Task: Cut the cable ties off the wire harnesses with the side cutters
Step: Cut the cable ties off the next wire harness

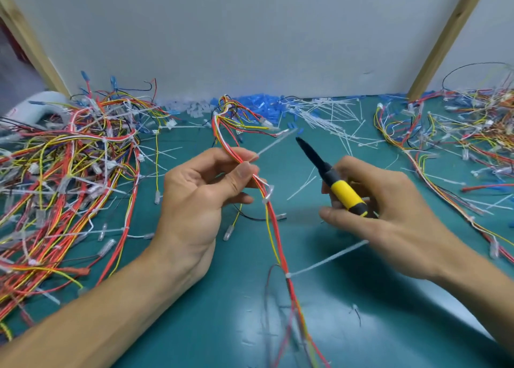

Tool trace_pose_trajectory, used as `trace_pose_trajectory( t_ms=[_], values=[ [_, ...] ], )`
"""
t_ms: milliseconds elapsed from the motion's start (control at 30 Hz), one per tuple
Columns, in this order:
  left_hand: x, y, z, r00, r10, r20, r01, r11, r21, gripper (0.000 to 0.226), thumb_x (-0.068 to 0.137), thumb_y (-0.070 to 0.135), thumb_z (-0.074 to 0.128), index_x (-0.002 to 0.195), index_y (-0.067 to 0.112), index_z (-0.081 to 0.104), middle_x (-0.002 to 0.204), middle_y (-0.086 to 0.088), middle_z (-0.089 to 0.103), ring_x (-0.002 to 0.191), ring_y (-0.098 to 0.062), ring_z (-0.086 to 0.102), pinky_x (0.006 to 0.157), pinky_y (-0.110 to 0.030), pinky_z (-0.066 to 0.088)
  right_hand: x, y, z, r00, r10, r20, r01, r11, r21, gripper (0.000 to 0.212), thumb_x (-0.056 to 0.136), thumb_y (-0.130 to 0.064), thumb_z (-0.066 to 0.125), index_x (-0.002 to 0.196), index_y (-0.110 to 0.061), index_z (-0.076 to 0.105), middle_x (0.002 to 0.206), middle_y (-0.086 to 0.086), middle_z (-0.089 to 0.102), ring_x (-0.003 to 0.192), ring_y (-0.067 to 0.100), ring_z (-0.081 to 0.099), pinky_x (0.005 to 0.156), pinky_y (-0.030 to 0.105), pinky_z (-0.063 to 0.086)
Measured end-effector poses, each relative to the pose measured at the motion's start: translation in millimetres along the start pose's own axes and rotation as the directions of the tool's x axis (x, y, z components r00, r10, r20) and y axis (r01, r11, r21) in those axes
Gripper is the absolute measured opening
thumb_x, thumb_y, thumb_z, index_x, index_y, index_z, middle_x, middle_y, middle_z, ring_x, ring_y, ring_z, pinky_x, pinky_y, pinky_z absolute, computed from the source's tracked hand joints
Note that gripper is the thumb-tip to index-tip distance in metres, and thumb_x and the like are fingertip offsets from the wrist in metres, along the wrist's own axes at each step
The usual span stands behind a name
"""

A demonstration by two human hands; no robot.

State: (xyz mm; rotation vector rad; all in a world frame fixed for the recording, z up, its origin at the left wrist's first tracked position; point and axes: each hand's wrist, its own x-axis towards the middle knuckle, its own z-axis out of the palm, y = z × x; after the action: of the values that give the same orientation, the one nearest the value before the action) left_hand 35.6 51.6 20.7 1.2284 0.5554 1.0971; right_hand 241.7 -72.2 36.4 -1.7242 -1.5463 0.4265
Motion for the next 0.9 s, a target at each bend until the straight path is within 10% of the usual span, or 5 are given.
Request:
trace_pose_trajectory(
  t_ms=[200, 367, 533, 900],
  values=[
    [17.8, 5.6, -12.7, 0.98, -0.07, -0.188, 0.048, 0.992, -0.12, 0.017, 0.075, 0.016, 0.071, 0.091, 0.012, 0.072, 0.077, 0.004, 0.074, 0.07, -0.009, 0.072, 0.064, -0.016, 0.057, 2.2, -0.1, -2.8, 0.996, 0.084, -0.029, -0.082, 0.993, 0.085, 0.022, 0.077, -0.033, 0.073, 0.086, -0.016, 0.063, 0.07, 0.0, 0.058, 0.058, 0.021, 0.053, 0.061, 0.04, 0.05],
    [11.7, 3.4, -5.3, 0.982, -0.178, -0.063, 0.163, 0.968, -0.191, 0.023, 0.07, 0.013, 0.076, 0.092, 0.01, 0.081, 0.085, -0.006, 0.078, 0.073, -0.012, 0.075, 0.063, -0.015, 0.057, 1.1, 2.4, -0.2, 0.998, 0.024, -0.054, -0.026, 0.999, -0.03, 0.026, 0.085, -0.029, 0.083, 0.101, -0.024, 0.064, 0.083, 0.005, 0.064, 0.077, 0.033, 0.06, 0.073, 0.053, 0.055],
    [0.1, 1.6, 3.0, 0.995, -0.09, 0.032, 0.092, 0.993, -0.08, 0.029, 0.066, 0.019, 0.081, 0.095, 0.017, 0.084, 0.096, -0.01, 0.08, 0.073, -0.016, 0.076, 0.065, -0.018, 0.058, -3.0, -0.3, 6.8, 0.997, -0.061, -0.048, 0.054, 0.99, -0.13, 0.034, 0.078, -0.018, 0.091, 0.1, -0.032, 0.069, 0.09, -0.009, 0.068, 0.083, 0.016, 0.061, 0.069, 0.025, 0.049],
    [-3.0, -0.6, 3.7, 0.986, -0.076, 0.147, 0.083, 0.996, -0.044, 0.033, 0.074, 0.012, 0.078, 0.107, 0.01, 0.08, 0.114, -0.015, 0.075, 0.078, -0.026, 0.078, 0.066, -0.021, 0.059, -7.4, -8.2, 5.4, 0.998, -0.061, 0.027, 0.063, 0.993, -0.101, 0.029, 0.074, -0.038, 0.08, 0.102, -0.034, 0.076, 0.083, -0.002, 0.069, 0.076, 0.027, 0.062, 0.07, 0.049, 0.056]
  ],
)
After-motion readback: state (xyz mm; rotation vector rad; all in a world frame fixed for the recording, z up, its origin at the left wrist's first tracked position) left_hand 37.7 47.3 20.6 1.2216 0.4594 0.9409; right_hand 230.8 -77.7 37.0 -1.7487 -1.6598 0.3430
